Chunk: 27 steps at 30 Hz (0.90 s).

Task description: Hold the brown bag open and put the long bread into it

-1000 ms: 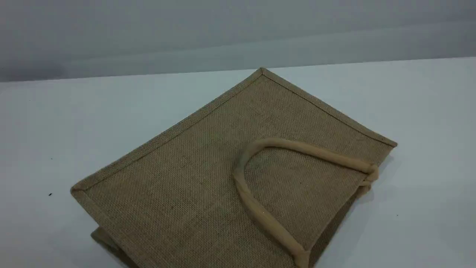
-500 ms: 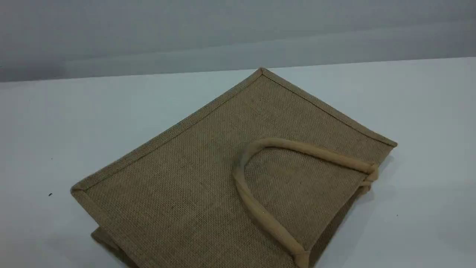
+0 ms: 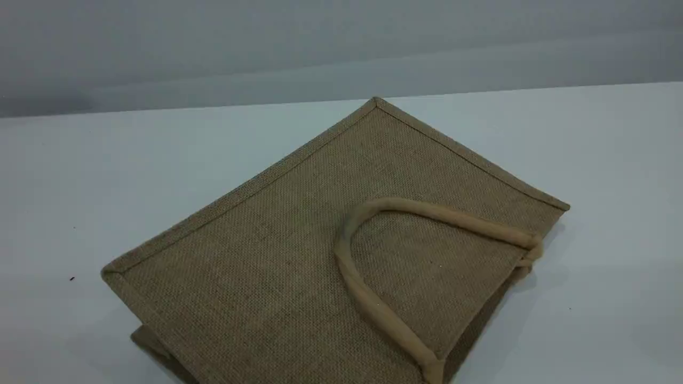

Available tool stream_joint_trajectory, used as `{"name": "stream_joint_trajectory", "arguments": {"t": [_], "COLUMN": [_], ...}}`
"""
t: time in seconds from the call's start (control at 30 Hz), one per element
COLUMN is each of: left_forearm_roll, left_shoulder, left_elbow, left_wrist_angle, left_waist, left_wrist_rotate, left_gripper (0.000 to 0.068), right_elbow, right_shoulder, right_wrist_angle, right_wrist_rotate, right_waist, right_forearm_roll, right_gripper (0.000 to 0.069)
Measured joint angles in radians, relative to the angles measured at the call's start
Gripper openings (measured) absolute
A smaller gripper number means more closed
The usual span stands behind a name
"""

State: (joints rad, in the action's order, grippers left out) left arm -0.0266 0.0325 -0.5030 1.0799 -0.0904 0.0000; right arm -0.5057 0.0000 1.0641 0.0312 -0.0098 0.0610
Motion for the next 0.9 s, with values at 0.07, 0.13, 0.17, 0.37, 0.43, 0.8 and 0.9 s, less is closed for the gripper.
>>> {"name": "stream_joint_trajectory", "arguments": {"t": [0.07, 0.13, 0.17, 0.37, 0.43, 0.8, 0.9], "left_forearm_roll": [0.000, 0.000, 0.000, 0.000, 0.000, 0.000, 0.000], "left_shoulder": [-0.031, -0.035, -0.034, -0.032, -0.032, -0.032, -0.032], "left_elbow": [0.000, 0.000, 0.000, 0.000, 0.000, 0.000, 0.000], "left_wrist_angle": [0.000, 0.000, 0.000, 0.000, 0.000, 0.000, 0.000], "left_waist": [0.000, 0.000, 0.000, -0.001, -0.001, -0.001, -0.001], "left_wrist_rotate": [0.000, 0.000, 0.000, 0.000, 0.000, 0.000, 0.000], "left_gripper": [0.0521, 0.0521, 0.0521, 0.0521, 0.0521, 0.0521, 0.0521], "right_elbow": [0.000, 0.000, 0.000, 0.000, 0.000, 0.000, 0.000], "right_shoulder": [0.000, 0.000, 0.000, 0.000, 0.000, 0.000, 0.000], "right_wrist_angle": [0.000, 0.000, 0.000, 0.000, 0.000, 0.000, 0.000], "right_wrist_rotate": [0.000, 0.000, 0.000, 0.000, 0.000, 0.000, 0.000], "right_waist": [0.000, 0.001, 0.001, 0.001, 0.001, 0.001, 0.001], "right_forearm_roll": [0.000, 0.000, 0.000, 0.000, 0.000, 0.000, 0.000], "right_gripper": [0.0481, 0.0481, 0.0481, 0.0481, 0.0481, 0.0481, 0.0481]}}
